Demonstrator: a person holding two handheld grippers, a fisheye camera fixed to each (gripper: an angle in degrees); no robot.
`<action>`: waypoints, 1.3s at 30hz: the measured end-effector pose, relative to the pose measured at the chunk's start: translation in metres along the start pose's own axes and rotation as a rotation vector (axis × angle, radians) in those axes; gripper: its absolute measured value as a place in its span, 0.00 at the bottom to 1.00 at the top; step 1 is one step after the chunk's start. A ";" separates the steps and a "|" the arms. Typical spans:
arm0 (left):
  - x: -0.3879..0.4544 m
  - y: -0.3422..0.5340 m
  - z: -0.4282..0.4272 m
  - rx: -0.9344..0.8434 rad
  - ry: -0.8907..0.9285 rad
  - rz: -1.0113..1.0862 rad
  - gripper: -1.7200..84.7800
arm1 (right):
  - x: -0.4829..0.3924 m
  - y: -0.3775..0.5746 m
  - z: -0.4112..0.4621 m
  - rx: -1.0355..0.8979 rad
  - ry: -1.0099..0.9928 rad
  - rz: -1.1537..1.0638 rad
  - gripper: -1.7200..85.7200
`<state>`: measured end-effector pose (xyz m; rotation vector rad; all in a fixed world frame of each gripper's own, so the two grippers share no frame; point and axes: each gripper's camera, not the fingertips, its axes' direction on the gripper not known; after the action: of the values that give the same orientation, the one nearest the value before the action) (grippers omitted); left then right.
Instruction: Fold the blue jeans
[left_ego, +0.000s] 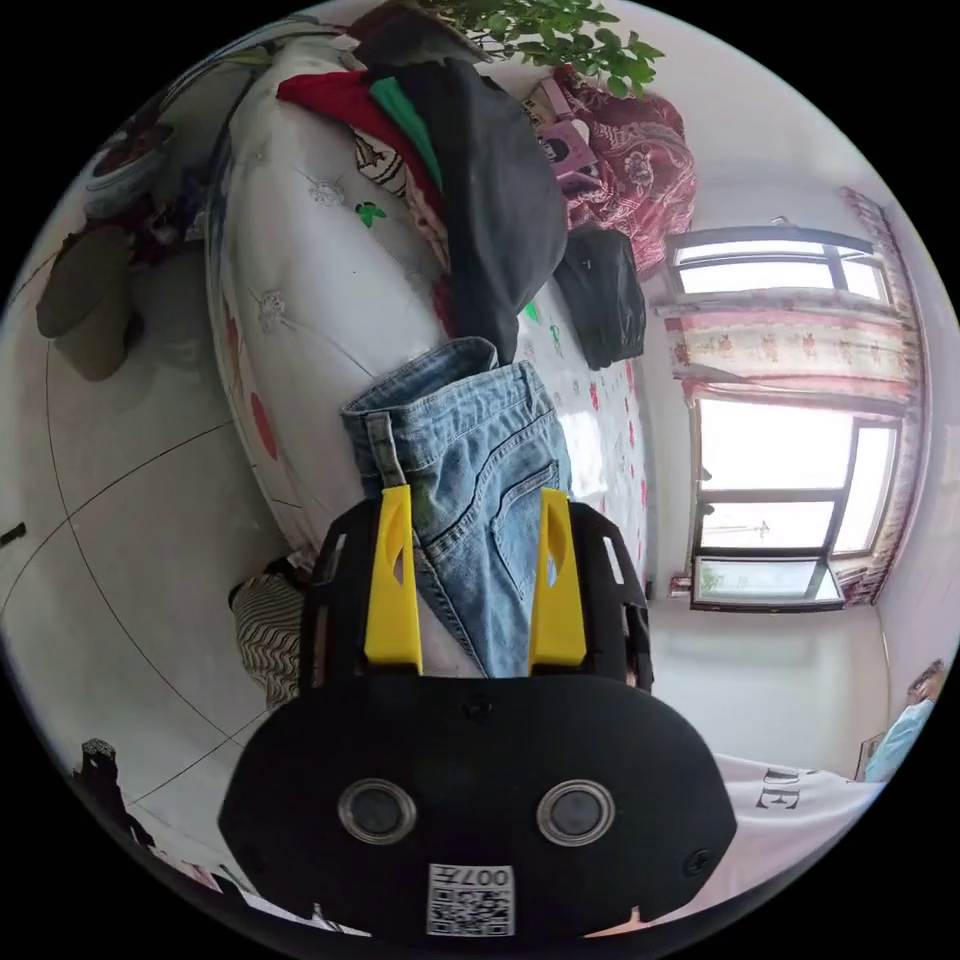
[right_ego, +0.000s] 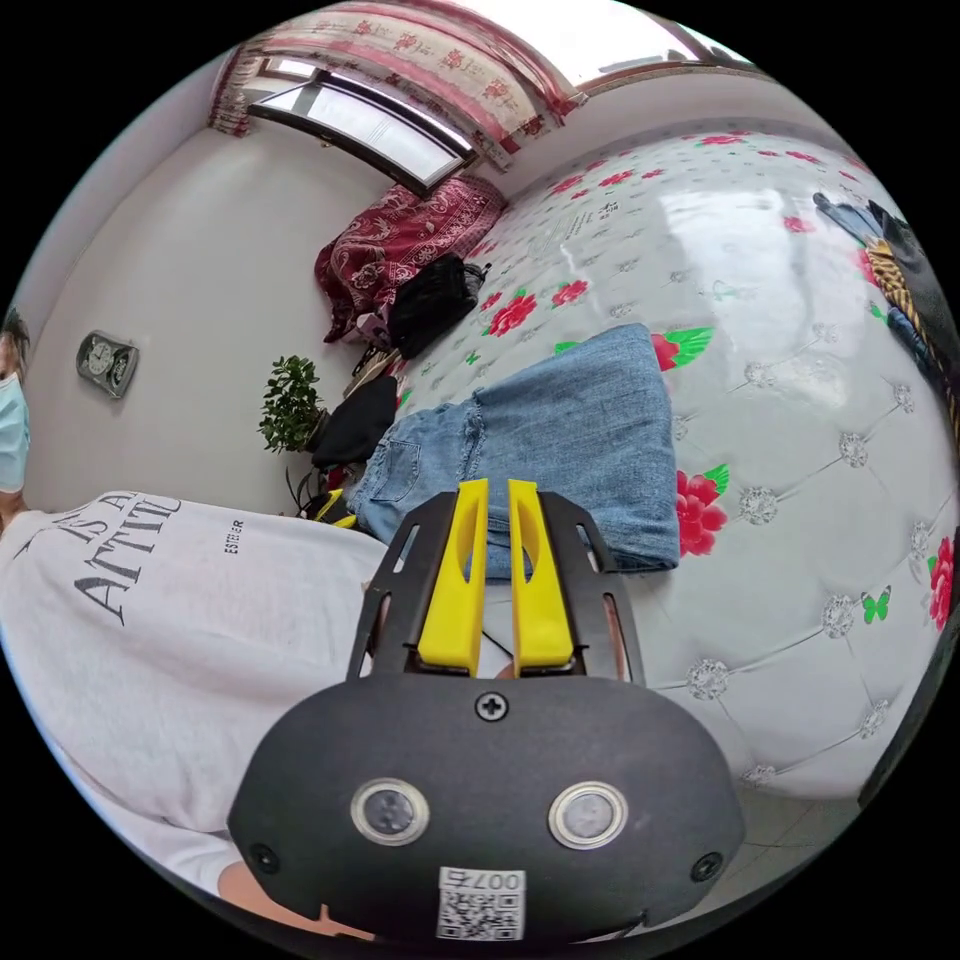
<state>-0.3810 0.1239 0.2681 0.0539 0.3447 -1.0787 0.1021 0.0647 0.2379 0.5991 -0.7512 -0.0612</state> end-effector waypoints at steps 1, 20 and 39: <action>0.004 -0.006 0.007 -0.015 -0.037 0.012 0.19 | 0.004 0.002 -0.003 0.004 -0.009 0.005 0.04; 0.357 0.115 0.107 -0.526 0.301 1.124 0.02 | 0.066 0.012 -0.073 0.065 0.064 -0.035 0.08; 0.257 0.150 0.125 -0.790 -0.119 1.046 0.11 | 0.162 -0.009 -0.051 0.034 0.009 0.108 0.14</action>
<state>-0.1100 -0.0499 0.2906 -0.4870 0.5271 0.1318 0.2566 0.0398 0.3048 0.5898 -0.7757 0.0542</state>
